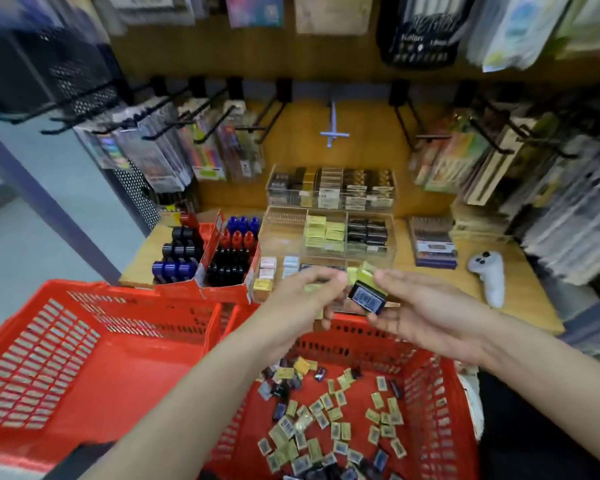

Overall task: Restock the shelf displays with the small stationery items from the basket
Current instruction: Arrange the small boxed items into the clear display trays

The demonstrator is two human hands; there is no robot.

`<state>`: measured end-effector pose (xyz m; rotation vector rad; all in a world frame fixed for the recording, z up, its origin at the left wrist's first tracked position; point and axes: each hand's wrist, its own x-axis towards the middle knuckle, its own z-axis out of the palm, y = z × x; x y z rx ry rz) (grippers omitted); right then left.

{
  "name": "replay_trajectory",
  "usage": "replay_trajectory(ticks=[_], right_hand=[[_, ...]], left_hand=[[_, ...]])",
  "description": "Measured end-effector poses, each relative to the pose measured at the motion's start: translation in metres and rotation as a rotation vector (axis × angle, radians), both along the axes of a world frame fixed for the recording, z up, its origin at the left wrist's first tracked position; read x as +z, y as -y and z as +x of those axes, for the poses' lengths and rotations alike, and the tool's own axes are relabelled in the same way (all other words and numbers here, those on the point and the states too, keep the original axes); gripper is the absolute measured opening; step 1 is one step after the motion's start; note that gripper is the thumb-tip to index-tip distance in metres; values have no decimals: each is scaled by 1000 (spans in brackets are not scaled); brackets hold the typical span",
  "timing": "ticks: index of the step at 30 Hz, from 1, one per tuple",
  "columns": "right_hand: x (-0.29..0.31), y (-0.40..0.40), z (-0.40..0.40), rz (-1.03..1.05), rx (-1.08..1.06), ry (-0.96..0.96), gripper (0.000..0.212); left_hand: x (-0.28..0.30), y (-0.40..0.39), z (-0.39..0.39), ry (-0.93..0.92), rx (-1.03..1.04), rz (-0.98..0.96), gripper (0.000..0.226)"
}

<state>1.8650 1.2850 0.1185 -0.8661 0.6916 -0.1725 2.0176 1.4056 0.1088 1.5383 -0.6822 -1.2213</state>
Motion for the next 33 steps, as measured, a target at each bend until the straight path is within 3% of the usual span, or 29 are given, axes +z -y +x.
replay_trajectory(ticks=[6,13,20,23,27,33], right_hand=[[15,1,1,-24,-60,23,30],[12,-12,17,102,-167,49,30],[16,1,16,256,-223,95,16],[16,7,14,318,-238,69,17],[16,15,8,239,-306,42,26],[9,11,4,-242,-217,-68,39]], left_hand=[[-1,10,-4,-65,-42,-5,28],[-7,21,-6,71,81,-24,17],[-5,26,1,-65,136,-11,15],[-2,27,0,-230,168,-68,10],[3,28,6,-472,265,-68,11],[1,29,4,-378,219,-18,18]])
